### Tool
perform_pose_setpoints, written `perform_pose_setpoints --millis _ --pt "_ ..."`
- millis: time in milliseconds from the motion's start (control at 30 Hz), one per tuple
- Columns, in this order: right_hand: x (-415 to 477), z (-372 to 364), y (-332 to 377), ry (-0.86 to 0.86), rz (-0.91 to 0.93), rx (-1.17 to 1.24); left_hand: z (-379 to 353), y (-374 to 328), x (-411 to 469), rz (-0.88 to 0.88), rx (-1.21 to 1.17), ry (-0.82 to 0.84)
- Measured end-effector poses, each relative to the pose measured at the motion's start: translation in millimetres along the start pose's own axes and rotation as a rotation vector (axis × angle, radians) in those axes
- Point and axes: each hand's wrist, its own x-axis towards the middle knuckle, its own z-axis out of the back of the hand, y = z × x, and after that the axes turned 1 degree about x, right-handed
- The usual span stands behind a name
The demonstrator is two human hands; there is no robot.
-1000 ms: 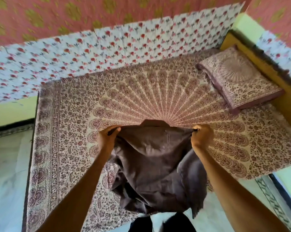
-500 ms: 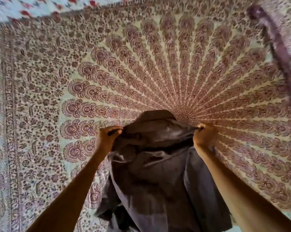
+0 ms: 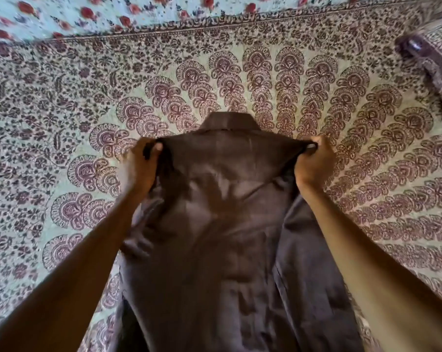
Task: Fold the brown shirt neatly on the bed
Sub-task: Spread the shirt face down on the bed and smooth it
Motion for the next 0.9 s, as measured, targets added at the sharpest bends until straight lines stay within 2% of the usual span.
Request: perform_pose_setpoints --millis 67,133,200,333,367,400,467,533,567,633,700,733,800,900 --pt "10.5 -15.5 -10.5 0.266 -0.100 -0.224 -12.5 17.0 21.0 0.131 -0.007 0.332" --pt "16.1 -20.7 -16.9 0.357 -0.101 -0.315 -14.6 26.9 33.2 0.152 0.080 0.469" --pt "18.0 -19.4 -17.1 0.339 -0.088 -0.324 -14.6 30.8 39.5 0.107 0.158 0.440" --pt "18.0 -16.2 -20.9 0.173 -0.031 -0.272 -6.8 27.4 43.0 0.059 0.014 0.113" --pt "19.5 -17.4 -23.7 0.132 -0.021 -0.259 -6.8 28.3 44.5 0.045 0.003 0.053" --pt "21.4 -18.9 -26.3 0.116 -0.010 -0.258 -6.5 27.7 45.0 0.030 0.042 0.060" --pt "24.6 -22.3 -31.4 0.181 -0.012 -0.306 -12.2 34.2 47.6 -0.008 0.195 0.214" --pt "27.9 -24.8 -31.3 0.295 -0.082 -0.362 -18.7 37.9 48.8 0.046 0.252 0.378" --pt "29.4 -24.9 -29.2 0.337 -0.124 -0.391 -21.9 37.0 48.7 0.066 0.234 0.393" --pt "31.9 -26.7 -24.6 0.377 -0.149 -0.499 -25.6 24.8 48.6 0.032 0.240 0.316" --pt "34.5 -30.4 -14.6 0.357 -0.062 -0.571 -29.7 4.3 52.8 -0.059 0.291 0.235" --pt "35.9 -33.5 -7.7 0.346 0.010 -0.533 -33.4 -7.1 56.7 -0.086 0.283 0.237" --pt "38.4 -44.8 7.6 0.395 0.150 -0.396 -43.4 -28.7 69.7 -0.113 0.268 0.365" --pt "42.5 -67.6 31.7 0.706 0.235 -0.309 -59.2 -55.8 88.7 -0.106 0.240 0.672"
